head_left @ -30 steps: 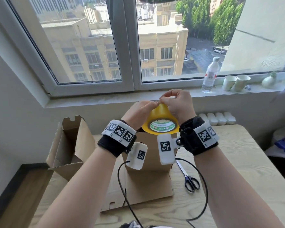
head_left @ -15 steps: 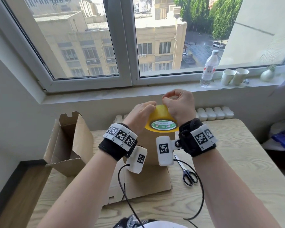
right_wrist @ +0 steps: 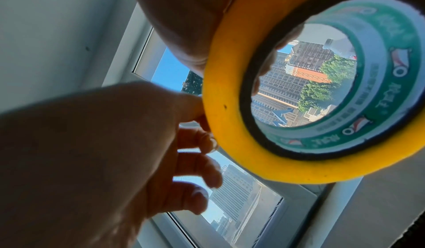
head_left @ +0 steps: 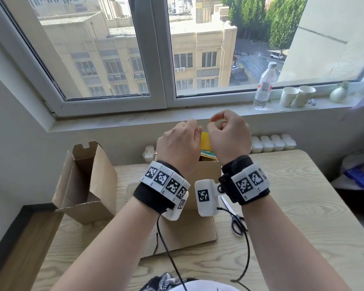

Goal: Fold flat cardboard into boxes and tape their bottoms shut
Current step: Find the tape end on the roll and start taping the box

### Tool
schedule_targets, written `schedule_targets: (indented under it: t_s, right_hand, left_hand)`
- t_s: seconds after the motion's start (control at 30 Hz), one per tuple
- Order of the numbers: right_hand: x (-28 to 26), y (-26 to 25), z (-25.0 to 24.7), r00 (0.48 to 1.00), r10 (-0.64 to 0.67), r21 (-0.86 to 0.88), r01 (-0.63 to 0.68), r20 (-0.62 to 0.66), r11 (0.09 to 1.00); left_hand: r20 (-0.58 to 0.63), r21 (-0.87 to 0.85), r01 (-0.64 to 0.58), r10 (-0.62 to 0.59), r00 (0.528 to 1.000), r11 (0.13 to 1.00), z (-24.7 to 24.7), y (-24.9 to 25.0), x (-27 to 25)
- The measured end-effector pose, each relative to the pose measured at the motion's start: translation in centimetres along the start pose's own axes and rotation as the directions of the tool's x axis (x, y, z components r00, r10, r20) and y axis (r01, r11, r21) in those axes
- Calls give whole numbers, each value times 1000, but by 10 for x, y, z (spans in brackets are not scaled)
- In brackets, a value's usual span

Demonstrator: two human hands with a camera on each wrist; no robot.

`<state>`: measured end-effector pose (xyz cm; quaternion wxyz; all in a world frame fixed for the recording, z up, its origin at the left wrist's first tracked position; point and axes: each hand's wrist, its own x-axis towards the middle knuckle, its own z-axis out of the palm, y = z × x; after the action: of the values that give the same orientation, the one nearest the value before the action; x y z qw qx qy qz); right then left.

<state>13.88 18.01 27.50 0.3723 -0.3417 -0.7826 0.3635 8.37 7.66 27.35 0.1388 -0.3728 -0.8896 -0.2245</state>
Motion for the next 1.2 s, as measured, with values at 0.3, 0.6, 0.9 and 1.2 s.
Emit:
schedule_targets:
  t_s: [0.3, 0.6, 0.9, 1.2]
  right_hand:
    - [-2, 7, -3, 999, -34, -101, 32, -22, 994]
    - [4, 14, -12, 804, 244, 523, -551, 543, 650]
    - [-13, 7, -13, 611, 146, 486, -732, 778, 477]
    - [-18, 10, -8, 653, 182, 487, -695, 735, 528]
  left_hand:
    - [78, 108, -78, 69, 995, 991, 2, 8, -1]
    - [75, -581, 44, 0, 997, 812, 18, -26, 0]
    - [-63, -511, -38, 7, 998, 858, 24, -34, -1]
    - [-43, -528, -30, 9, 999, 849, 29, -36, -6]
